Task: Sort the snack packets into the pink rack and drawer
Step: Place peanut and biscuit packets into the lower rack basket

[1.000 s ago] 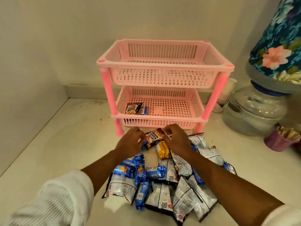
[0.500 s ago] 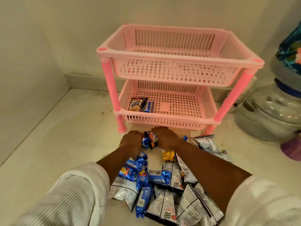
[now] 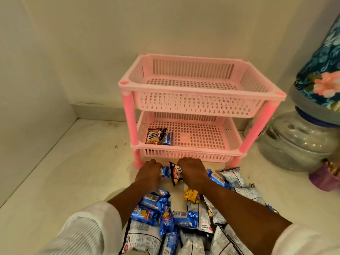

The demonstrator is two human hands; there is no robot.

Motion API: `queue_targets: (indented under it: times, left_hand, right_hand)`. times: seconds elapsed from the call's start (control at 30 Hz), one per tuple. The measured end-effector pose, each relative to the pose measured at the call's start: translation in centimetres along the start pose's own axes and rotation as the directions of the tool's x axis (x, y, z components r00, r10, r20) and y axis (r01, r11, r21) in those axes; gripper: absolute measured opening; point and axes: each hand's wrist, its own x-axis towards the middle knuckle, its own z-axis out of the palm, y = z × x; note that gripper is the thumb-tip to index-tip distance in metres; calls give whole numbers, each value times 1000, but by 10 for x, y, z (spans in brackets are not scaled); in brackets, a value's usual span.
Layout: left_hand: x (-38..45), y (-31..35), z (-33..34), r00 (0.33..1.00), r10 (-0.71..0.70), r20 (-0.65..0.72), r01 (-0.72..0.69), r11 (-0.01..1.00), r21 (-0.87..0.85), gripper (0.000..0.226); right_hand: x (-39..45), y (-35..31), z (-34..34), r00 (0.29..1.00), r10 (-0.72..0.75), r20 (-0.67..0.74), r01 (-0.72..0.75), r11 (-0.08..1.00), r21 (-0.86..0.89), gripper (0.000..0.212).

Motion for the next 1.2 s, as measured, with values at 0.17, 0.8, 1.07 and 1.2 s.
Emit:
queue_targets:
  times: [0.17,0.8,1.07,1.2]
  left_hand:
    - [-5,3,-16,999,-39,-32,33,986,-164,44]
    - [36,78,-115,993,-115,-25,38,514,-857,32]
    - [100,98,-120,957,-290,15,134,394,-909,40]
    - [121,104,-121,953,-289,92,214,427,-879,37]
  right_hand:
    - [-12,4,-9,984,134,-114,-91,942,323,50]
    - [2,62,-110,801,560,211,-138,-171,976,27]
    - [54,93,-114,823,325,466,-290,-465,837,15]
    - [76,103,-102,823,356,443,-355,-288,890,23]
